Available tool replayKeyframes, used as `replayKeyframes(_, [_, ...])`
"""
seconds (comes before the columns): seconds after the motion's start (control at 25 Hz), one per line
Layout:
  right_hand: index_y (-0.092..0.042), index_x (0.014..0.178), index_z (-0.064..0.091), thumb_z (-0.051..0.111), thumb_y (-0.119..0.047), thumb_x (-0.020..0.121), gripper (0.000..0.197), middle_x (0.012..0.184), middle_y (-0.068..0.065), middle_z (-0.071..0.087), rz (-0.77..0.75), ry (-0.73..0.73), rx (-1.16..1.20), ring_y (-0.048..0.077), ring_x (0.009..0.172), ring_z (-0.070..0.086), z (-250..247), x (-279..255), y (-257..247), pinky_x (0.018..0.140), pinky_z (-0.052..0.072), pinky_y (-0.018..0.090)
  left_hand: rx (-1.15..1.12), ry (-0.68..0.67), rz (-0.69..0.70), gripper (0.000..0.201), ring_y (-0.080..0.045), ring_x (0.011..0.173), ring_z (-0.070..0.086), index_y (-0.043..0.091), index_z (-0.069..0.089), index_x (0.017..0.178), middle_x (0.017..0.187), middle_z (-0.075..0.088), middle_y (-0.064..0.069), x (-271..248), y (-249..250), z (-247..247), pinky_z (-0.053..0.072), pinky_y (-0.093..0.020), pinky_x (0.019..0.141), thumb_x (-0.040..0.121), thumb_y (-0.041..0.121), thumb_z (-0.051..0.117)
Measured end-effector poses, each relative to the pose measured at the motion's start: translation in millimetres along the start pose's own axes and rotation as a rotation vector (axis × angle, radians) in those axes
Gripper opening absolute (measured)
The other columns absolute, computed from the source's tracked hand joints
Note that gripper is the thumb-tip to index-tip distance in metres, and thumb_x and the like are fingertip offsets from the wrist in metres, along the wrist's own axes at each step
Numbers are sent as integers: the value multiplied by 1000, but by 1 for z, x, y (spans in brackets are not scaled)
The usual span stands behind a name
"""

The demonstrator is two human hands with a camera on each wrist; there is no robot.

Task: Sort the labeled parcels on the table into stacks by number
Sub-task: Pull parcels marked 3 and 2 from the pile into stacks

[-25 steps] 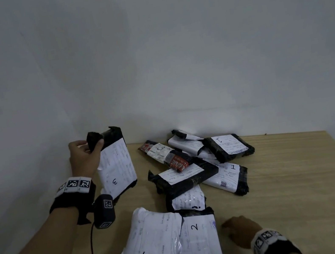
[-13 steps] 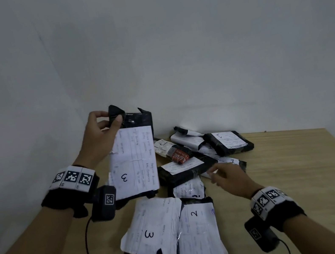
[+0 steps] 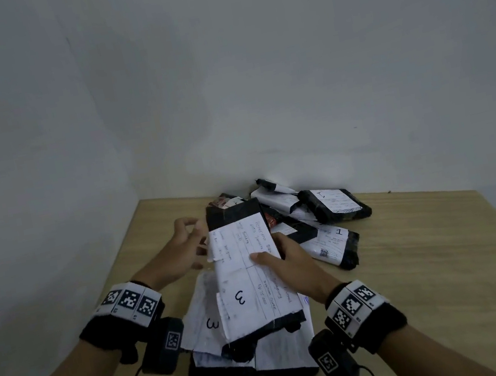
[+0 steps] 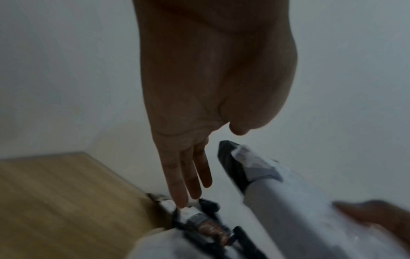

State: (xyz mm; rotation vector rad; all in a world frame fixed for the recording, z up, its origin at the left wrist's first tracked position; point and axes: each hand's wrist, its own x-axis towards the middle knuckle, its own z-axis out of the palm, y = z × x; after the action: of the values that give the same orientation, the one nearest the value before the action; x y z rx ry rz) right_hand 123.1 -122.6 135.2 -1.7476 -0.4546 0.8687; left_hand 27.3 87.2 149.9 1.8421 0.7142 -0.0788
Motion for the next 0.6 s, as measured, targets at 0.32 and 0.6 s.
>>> replayKeyframes(0.32, [-16, 118, 53, 64, -33, 92, 34, 111, 6, 72, 112, -48, 261, 19, 90, 72, -12, 11, -10, 60, 55, 26, 220, -221, -272, 52, -25, 97, 65, 41, 33, 139, 112, 62, -9, -14, -9, -14, 60, -38, 72, 94, 27, 56])
replayKeyframes(0.6, [-17, 129, 47, 71, -38, 86, 54, 114, 3, 66, 164, -334, -86, 16, 92, 72, 5, 2, 23, 66, 63, 40, 125, -159, -386, 35, -18, 72, 70, 20, 48, 132, 101, 69, -17, -41, -35, 8, 59, -25, 60, 98, 16, 50])
